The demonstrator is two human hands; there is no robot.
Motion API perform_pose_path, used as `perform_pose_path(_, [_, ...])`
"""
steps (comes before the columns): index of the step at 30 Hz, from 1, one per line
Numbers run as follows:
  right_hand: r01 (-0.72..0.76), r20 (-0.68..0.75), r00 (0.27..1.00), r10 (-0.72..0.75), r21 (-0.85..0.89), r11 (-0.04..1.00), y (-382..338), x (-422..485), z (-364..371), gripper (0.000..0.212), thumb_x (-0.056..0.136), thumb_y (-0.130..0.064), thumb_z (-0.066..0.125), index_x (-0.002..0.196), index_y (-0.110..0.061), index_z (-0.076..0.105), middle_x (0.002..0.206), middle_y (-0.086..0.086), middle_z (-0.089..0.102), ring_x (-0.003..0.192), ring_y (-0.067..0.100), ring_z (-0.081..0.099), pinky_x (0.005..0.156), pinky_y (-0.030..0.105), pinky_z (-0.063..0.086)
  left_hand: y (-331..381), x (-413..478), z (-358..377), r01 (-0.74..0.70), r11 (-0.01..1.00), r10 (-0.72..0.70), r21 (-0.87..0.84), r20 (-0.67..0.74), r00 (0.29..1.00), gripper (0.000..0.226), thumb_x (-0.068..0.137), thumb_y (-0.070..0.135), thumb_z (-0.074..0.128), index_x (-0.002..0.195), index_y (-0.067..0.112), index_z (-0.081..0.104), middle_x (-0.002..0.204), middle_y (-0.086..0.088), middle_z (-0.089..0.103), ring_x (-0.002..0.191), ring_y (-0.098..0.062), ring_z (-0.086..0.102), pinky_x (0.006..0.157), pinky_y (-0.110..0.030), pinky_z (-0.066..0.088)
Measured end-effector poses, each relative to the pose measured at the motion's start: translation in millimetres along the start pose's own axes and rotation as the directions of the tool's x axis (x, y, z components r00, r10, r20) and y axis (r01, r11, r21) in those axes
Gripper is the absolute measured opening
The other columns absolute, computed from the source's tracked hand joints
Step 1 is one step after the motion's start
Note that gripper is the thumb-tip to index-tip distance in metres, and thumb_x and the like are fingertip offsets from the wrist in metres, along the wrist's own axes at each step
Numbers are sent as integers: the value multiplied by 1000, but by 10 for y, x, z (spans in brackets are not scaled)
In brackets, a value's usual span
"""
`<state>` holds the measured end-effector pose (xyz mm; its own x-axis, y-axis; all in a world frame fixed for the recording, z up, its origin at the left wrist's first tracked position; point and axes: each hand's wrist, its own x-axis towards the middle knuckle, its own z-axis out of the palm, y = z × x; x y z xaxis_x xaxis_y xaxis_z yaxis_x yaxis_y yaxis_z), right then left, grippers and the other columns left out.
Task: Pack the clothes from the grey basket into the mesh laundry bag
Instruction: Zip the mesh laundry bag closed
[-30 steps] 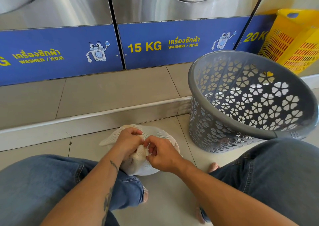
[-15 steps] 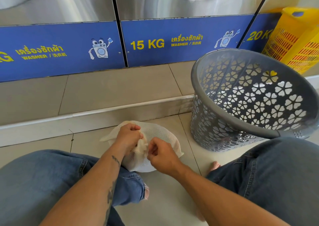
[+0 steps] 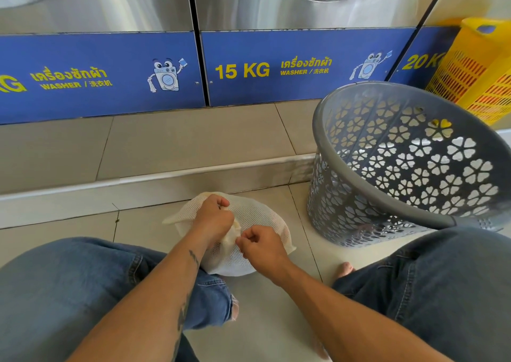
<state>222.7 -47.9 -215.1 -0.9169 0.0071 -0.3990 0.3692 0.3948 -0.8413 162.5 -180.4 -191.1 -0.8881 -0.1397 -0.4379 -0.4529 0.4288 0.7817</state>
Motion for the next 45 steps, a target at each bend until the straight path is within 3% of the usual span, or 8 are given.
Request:
perform_pose_path(4, [66, 21, 998, -64, -131, 989, -17, -3, -35, 19, 88, -17, 65, 74, -5, 65, 62, -5, 57, 56, 7, 49, 58, 27, 44, 13, 8, 26, -38, 999, 38, 17, -4, 999, 35, 75, 0, 50, 99, 24, 58, 87, 1, 56, 69, -19, 52, 60, -29, 41])
perform_pose_path(11, [146, 135, 987, -83, -560, 816, -93, 32, -235, 18, 82, -24, 52, 66, -16, 56, 73, 1, 65, 75, 28, 62, 59, 33, 47, 15, -16, 67, -98, 991, 101, 88, -38, 994, 30, 75, -2, 56, 88, 24, 63, 73, 3, 54, 65, -15, 52, 55, -26, 41])
perform_pose_path(17, [-13, 156, 982, 104, -496, 868, -191, -21, -280, 14, 75, -15, 52, 62, -13, 56, 66, 2, 56, 62, 22, 50, 58, 30, 41, 186, -27, 122, -152, 975, 169, 159, -99, 981, 30, 73, -2, 54, 80, 25, 63, 69, 4, 53, 61, -15, 50, 54, -28, 42])
perform_pose_path(23, [-108, 199, 966, 167, -278, 955, -243, -43, -592, 17, 84, -15, 56, 91, -13, 72, 84, 2, 68, 77, 19, 62, 67, 32, 53, 459, -133, 115, -381, 907, 392, 178, -33, 919, 20, 82, 4, 59, 80, 23, 67, 66, 8, 57, 60, -14, 51, 55, -25, 39])
perform_pose_path(27, [-137, 2, 989, 147, -347, 928, -96, -125, -599, 56, 83, -25, 57, 139, -26, 53, 137, 1, 56, 122, 26, 55, 97, 40, 51, 553, -219, -151, -473, 854, 497, 215, -70, 865, 17, 87, 10, 60, 83, 26, 65, 74, 9, 61, 66, -10, 55, 57, -25, 43])
perform_pose_path(33, [-133, -25, 991, 134, -384, 914, -171, -32, -295, 73, 89, -27, 52, 157, -27, 23, 157, 10, 25, 140, 36, 30, 112, 50, 37, -44, -141, -622, -34, 826, 97, 562, -82, 992, 29, 87, 22, 58, 115, 27, 58, 114, -5, 63, 96, -25, 60, 83, -35, 51])
perform_pose_path(36, [-165, -59, 986, 154, -362, 918, -211, 191, -169, 76, 90, -28, 54, 157, -28, 20, 160, 10, 23, 142, 36, 29, 111, 50, 36, -236, -69, -652, 86, 850, -90, 519, -16, 996, 37, 88, 30, 60, 122, 17, 55, 118, -7, 61, 102, -26, 58, 90, -39, 50])
perform_pose_path(45, [-501, -353, 793, 496, 83, 861, -26, 1077, -187, 75, 90, -45, 51, 157, -34, 19, 157, 18, 25, 133, 44, 38, 105, 54, 40, -135, 776, -379, 125, 740, 16, 661, -203, 979, 71, 82, 64, 38, 138, 20, 43, 147, -13, 29, 130, -37, 31, 102, -54, 32])
